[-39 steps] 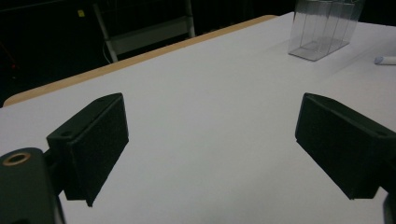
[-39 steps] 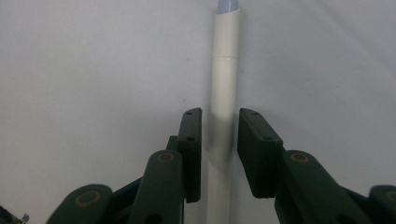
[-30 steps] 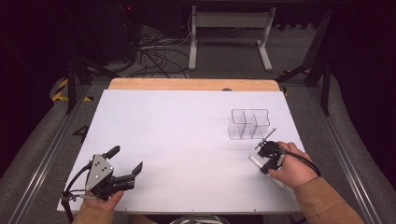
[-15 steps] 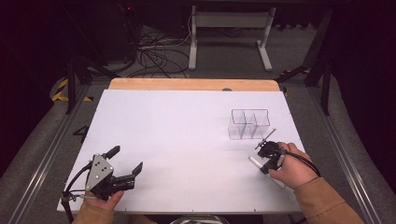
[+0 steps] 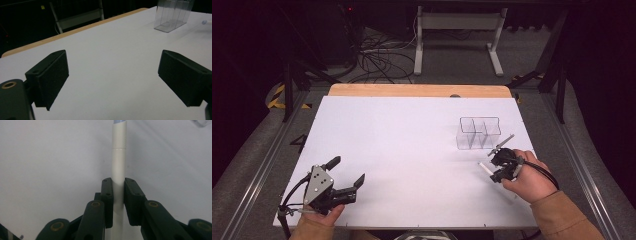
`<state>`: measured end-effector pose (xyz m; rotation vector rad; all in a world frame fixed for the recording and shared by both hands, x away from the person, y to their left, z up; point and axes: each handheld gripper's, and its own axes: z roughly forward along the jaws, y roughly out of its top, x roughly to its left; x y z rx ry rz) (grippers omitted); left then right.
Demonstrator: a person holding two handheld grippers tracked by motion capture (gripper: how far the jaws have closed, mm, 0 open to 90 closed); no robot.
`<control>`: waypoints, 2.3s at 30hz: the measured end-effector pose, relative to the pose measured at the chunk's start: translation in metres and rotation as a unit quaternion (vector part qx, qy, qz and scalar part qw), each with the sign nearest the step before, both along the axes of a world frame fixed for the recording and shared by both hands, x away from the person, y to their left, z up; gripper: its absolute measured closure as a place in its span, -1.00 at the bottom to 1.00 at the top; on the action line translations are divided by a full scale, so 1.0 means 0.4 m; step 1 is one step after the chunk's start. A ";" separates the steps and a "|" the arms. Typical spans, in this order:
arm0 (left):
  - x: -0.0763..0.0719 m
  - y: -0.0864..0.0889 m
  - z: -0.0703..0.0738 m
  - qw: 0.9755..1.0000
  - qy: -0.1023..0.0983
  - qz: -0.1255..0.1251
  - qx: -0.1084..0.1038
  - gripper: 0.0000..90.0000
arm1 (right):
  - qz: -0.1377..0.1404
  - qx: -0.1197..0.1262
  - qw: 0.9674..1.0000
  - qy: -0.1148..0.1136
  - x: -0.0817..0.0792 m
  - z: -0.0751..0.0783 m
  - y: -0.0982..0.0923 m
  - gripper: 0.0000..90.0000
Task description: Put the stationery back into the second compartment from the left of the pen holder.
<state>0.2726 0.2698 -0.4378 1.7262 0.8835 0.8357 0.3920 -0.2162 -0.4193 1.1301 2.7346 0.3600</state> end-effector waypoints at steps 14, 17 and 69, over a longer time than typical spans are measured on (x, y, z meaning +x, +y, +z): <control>-0.001 0.000 0.000 1.000 -0.001 0.001 -0.002 -0.77 | -0.016 0.093 0.992 -0.086 -0.021 0.070 -0.013 0.75; -0.001 0.000 0.000 1.000 -0.001 0.001 -0.001 -0.77 | -0.019 0.116 0.988 -0.104 -0.024 0.082 -0.018 0.75; 0.001 -0.001 0.000 1.000 -0.001 -0.001 0.001 -0.76 | -0.071 0.370 0.852 -0.363 -0.007 0.164 -0.056 0.75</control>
